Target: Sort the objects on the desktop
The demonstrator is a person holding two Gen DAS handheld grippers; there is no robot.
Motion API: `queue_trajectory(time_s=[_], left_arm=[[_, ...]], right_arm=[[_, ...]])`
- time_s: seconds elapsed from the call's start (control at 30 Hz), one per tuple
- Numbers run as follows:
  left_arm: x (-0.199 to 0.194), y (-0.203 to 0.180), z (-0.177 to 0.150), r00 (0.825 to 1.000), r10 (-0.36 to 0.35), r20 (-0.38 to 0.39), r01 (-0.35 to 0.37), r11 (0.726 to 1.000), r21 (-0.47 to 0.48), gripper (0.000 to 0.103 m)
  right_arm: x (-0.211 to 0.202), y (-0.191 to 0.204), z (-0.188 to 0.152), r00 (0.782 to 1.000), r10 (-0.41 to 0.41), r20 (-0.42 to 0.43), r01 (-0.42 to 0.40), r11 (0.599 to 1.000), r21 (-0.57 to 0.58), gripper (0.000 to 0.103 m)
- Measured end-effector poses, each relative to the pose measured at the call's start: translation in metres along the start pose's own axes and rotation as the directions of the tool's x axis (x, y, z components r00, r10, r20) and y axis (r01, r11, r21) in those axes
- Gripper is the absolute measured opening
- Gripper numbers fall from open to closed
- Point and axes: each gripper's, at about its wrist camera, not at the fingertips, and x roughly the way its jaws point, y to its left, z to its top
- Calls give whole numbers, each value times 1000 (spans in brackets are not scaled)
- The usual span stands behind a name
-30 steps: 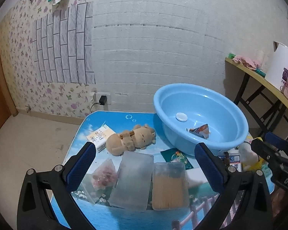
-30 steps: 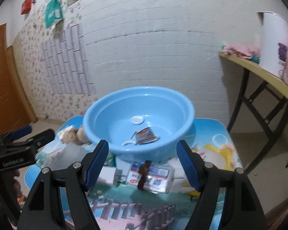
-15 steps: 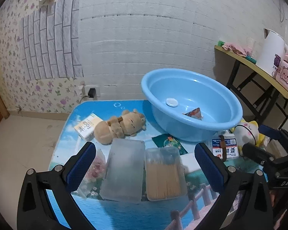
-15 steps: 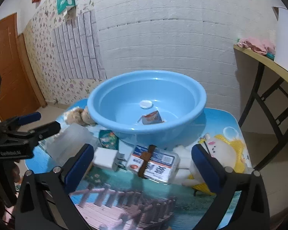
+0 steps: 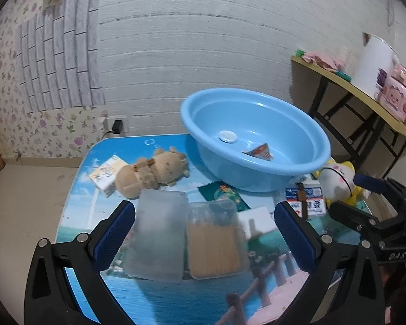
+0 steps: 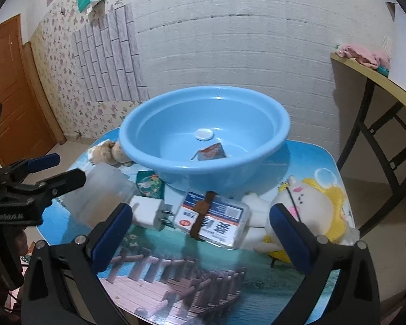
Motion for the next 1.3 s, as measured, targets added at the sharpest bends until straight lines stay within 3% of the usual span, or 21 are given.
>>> queue_trajectory(time_s=[0.3, 0.67, 0.8, 1.07, 1.3], left_arm=[[7, -11, -4, 999, -25, -34, 26, 999, 31, 103], [6, 12, -10, 999, -5, -48, 5, 1000, 0, 103], [4, 31, -17, 998, -17, -68, 14, 999, -41, 103], [2, 77, -22, 997, 34, -64, -42, 992, -117, 103], [3, 124, -14, 998, -16, -62, -1, 965, -261, 103]], right_arm=[[-6, -11, -4, 1000, -2, 9, 2, 1000, 31, 103], [-11, -20, -8, 1000, -20, 4, 20, 999, 41, 103], [-14, -24, -10, 999, -30, 10, 30, 998, 47, 103], [-7, -25, -18, 999, -39, -25, 40, 998, 38, 102], [-7, -29, -23, 998, -46, -39, 48, 998, 40, 100]])
